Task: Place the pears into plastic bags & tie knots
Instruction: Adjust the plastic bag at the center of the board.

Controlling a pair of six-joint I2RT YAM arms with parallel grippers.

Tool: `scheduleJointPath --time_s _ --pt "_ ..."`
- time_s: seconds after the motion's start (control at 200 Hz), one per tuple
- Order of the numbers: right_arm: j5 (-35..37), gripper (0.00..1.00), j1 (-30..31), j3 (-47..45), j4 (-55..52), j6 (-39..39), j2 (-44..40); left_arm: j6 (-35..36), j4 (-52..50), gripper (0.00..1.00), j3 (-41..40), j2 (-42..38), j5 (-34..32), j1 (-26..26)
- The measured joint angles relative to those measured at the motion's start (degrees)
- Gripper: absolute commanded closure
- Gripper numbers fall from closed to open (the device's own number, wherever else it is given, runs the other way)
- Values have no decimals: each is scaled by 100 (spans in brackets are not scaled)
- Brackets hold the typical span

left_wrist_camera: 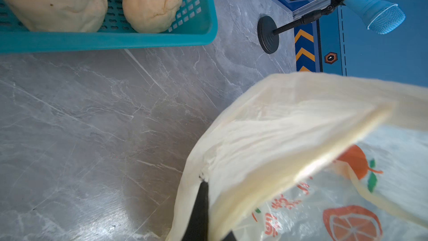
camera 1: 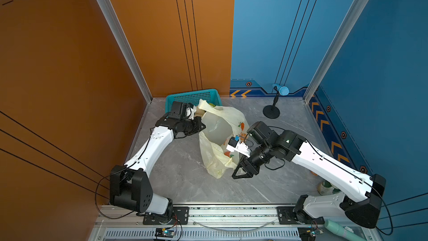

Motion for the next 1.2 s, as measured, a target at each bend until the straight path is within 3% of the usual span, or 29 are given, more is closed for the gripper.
scheduleJointPath --time_s 0.205,0.486,0.616,0.776,0.916,1.041,1.101,1.201 --pt "841 25 -638 627 522 898 -122 -13 -2 100 11 -122 -17 -328" --pt "1847 23 -1751 737 931 2146 -498 -33 -2 100 24 -280 -157 -522" --pt "1954 22 -2225 601 1268 2559 -557 -33 -2 100 26 -280 -177 -529" --pt "2129 21 -2396 533 1449 2710 -240 -35 -2 100 26 -280 -181 -568" --pt "2052 22 -2192 546 1565 2682 472 -57 -2 100 26 -280 -227 -629" --pt "2057 29 -1808 616 1563 2575 1047 -79 -2 100 26 -299 -302 -717" --pt "2061 43 -1681 632 1558 2516 1196 -101 -2 100 28 -330 -345 -769" --pt "2159 81 -1609 671 1497 2505 1252 -131 -2 100 31 -415 -444 -863"
